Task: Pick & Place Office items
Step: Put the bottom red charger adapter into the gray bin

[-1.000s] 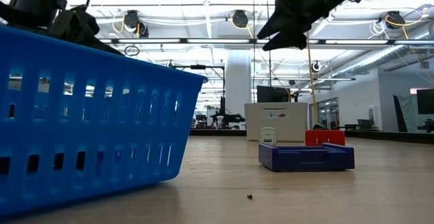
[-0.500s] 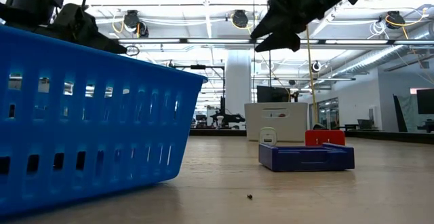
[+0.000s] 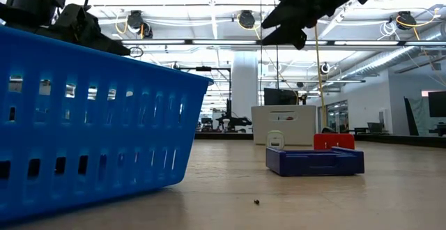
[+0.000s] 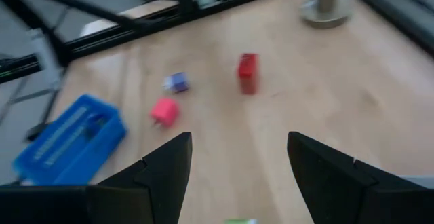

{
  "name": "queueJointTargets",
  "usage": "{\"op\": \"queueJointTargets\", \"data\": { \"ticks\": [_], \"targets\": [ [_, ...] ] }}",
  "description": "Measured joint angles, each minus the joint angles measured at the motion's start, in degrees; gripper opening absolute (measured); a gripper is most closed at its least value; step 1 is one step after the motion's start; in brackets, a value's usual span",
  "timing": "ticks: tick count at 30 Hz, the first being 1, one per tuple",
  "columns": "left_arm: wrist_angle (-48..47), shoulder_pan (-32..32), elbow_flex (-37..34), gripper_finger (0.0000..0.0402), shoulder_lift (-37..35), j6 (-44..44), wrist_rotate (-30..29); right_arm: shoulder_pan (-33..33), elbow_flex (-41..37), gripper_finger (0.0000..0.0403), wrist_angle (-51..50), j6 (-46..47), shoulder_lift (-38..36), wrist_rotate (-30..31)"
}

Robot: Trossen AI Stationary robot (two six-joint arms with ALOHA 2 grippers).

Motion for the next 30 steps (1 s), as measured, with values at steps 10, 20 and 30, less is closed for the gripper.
{"op": "queueJointTargets", "data": {
  "ticks": [10, 20, 30],
  "targets": [
    [0.0, 0.0, 0.0, 0.0296, 0.0, 0.0, 0.0, 2.4, 2.2, 0.0238, -13.3, -13.6, 0.0, -9.0],
    [0.0, 0.0, 0.0, 0.0296, 0.0, -0.1, 0.0, 12.0, 18.9, 0.0238, -45.3, -26.7, 9.5, 14.7],
    [0.0, 0.0, 0.0, 0.0296, 0.0, -0.1, 0.0, 15.5, 29.5, 0.0238, -52.4, -6.1, 19.0, 12.3]
  ]
}}
